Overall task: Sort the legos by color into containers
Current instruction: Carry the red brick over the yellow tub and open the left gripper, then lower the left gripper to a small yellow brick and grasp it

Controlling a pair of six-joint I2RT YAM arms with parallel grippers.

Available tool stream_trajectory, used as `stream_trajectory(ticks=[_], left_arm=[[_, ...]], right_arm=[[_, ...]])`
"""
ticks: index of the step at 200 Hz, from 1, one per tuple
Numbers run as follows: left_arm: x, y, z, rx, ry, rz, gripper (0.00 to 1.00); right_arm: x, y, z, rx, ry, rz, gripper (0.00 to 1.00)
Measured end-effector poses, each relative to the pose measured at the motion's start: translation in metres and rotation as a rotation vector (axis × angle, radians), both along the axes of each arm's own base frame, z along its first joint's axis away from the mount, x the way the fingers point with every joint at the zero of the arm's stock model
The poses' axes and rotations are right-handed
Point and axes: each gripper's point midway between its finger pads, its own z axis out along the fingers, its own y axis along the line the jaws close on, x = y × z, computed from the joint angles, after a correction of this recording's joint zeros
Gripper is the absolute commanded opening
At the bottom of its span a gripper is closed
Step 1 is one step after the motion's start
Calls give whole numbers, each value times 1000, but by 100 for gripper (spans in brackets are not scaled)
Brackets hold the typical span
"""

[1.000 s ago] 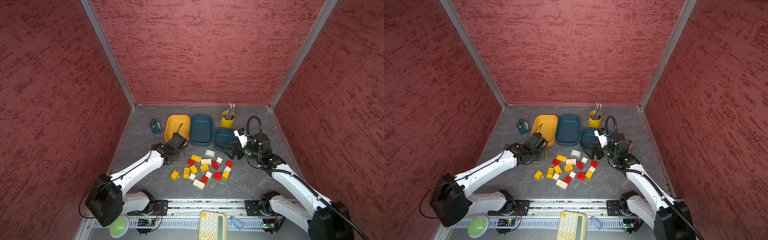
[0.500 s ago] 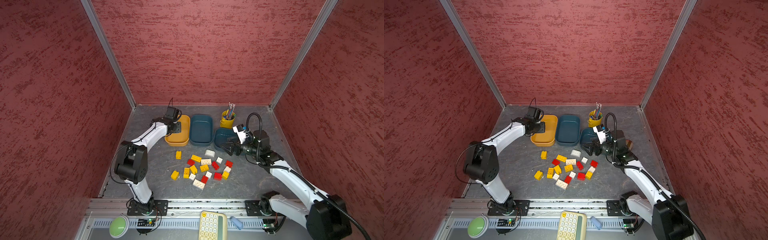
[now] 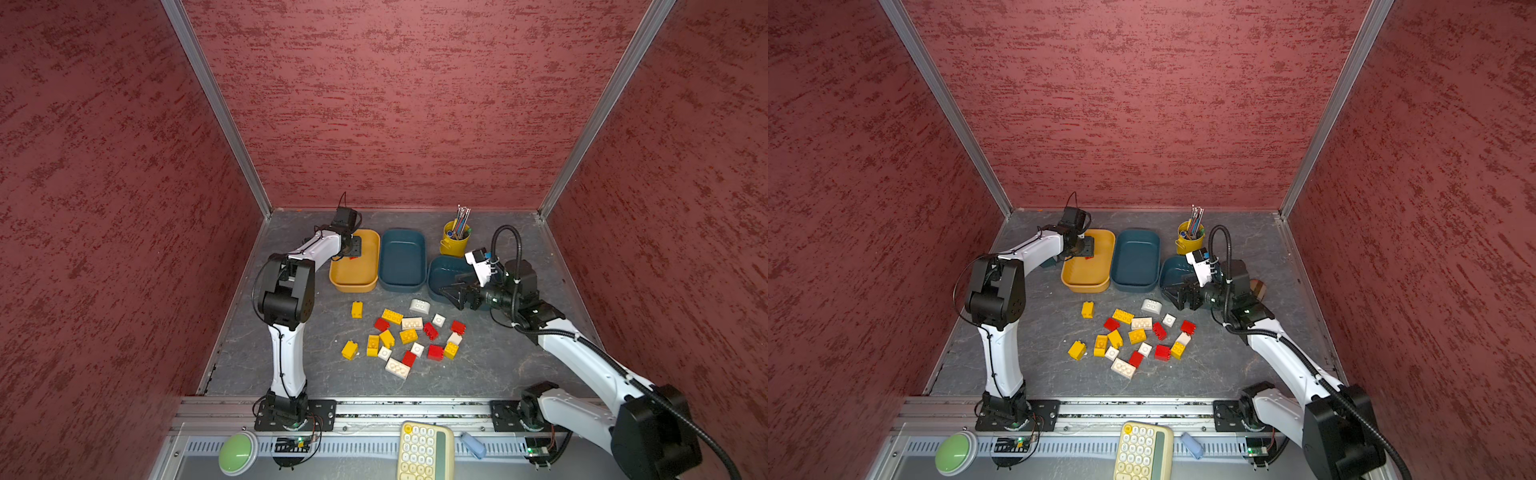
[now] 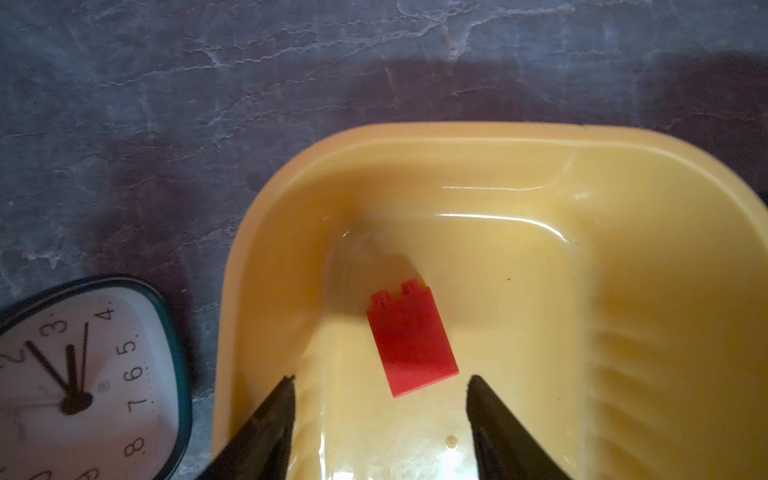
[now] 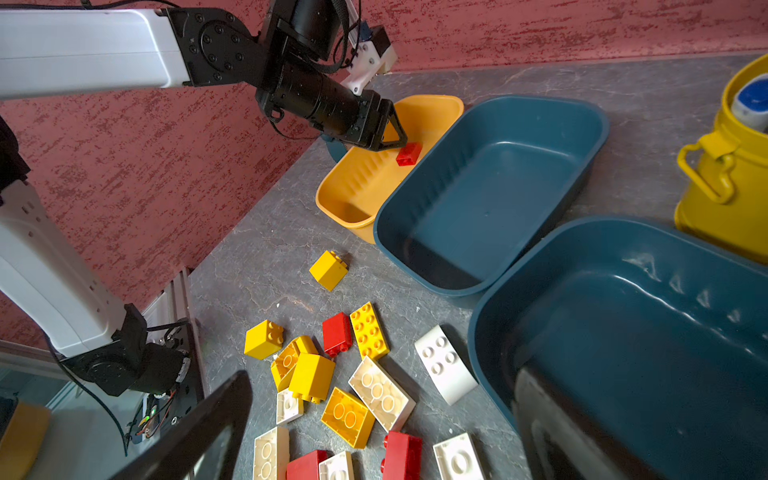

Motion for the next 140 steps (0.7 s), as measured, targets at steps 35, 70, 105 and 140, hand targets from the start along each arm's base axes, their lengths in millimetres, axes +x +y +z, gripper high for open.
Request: stream_trajectory(ticks=[35,70,105,140], left_arm=[[-32,-12,18,-11,16,-27,79],[-94,-39,62,-85,-12,-69,81],[-160,-56,62,-133,33,-86,81],[-219,-58,27,-93,153,-92,80]], right_arm=[[-1,0,-2,-2,4,0,99],[-1,1,-2,-3,2,4,99],[1,1,-10,-13,18,9,99],[1,2,-11,-18,16,15,99]])
